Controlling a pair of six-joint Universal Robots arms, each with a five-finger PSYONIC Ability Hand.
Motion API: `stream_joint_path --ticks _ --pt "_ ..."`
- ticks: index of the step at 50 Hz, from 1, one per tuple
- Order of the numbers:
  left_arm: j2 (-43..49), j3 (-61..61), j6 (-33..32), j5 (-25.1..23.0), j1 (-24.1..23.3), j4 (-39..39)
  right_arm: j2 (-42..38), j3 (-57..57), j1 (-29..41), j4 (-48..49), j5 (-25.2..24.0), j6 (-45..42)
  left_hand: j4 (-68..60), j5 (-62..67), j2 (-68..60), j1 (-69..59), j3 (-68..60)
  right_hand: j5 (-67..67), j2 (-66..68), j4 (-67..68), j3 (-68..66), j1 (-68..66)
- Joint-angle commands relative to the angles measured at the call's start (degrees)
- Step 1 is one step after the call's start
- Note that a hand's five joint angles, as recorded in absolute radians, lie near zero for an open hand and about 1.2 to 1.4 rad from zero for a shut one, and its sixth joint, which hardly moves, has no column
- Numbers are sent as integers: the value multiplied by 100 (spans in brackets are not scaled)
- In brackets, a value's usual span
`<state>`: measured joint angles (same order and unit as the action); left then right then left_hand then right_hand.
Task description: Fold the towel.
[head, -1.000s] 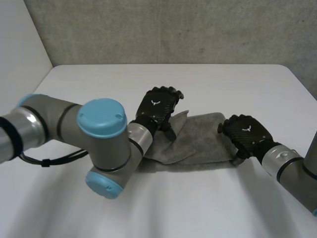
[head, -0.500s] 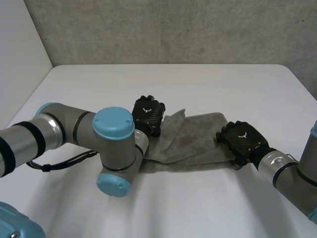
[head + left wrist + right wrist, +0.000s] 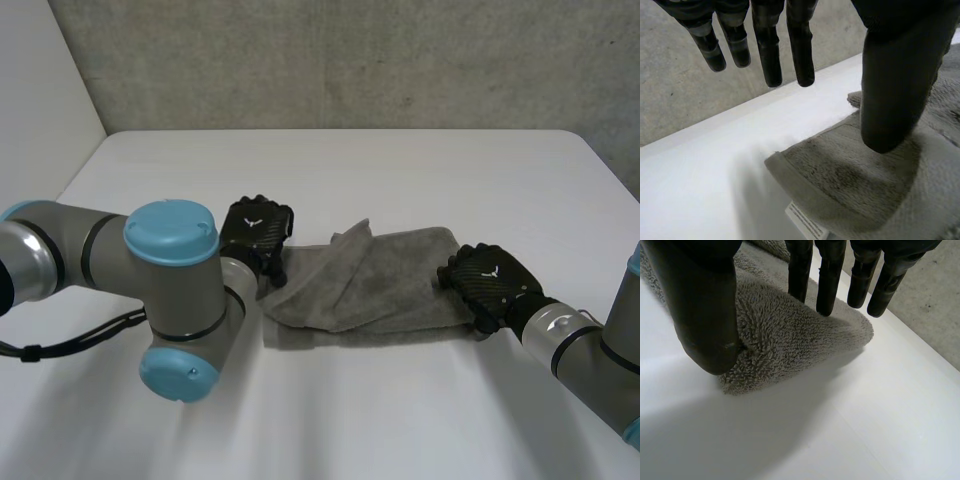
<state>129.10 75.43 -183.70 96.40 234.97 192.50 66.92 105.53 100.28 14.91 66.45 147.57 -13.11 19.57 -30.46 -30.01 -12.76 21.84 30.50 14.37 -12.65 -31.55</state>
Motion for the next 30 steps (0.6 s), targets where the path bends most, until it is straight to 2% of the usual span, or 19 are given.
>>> stream_joint_path --ticks 1,3,4,5,6,8,11,18,30 --pt "54 -424 598 -52 -12 -178 14 2 0 -6 0 0 311 66 22 -22 276 -56 78 -437 265 27" --pt "80 -765 1263 -375 14 -598 14 2 -9 -6 -9 0 311 619 -530 -575 276 -73 61 -437 265 44" --pt "80 -767 1266 -377 14 -600 14 2 -9 -6 -9 0 311 621 -533 -577 276 -73 61 -437 265 44" --pt "141 -958 1597 -690 49 -835 5 2 -9 -6 -9 0 311 637 -549 -594 276 -73 61 -437 265 44" --pt "142 -960 1600 -693 49 -837 5 2 -9 -6 -9 0 311 638 -549 -594 276 -73 61 -437 265 44" --pt "369 -1424 2143 -1192 154 -1266 5 -6 -9 -6 -9 0 311 588 -499 -544 276 -89 45 -437 265 61" --pt "659 -1872 2504 -1361 234 -1653 -4 -15 -9 -6 -9 0 311 571 -482 -527 276 -106 28 -437 265 77" --pt "1195 -2480 2690 -1396 260 -2146 5 -15 0 -6 -9 0 311 587 -499 -543 276 -123 11 -437 265 94" --pt "1627 -2692 2672 -1317 225 -2138 -4 -24 0 -6 -18 0 311 638 -549 -594 276 -140 -6 -437 265 111"
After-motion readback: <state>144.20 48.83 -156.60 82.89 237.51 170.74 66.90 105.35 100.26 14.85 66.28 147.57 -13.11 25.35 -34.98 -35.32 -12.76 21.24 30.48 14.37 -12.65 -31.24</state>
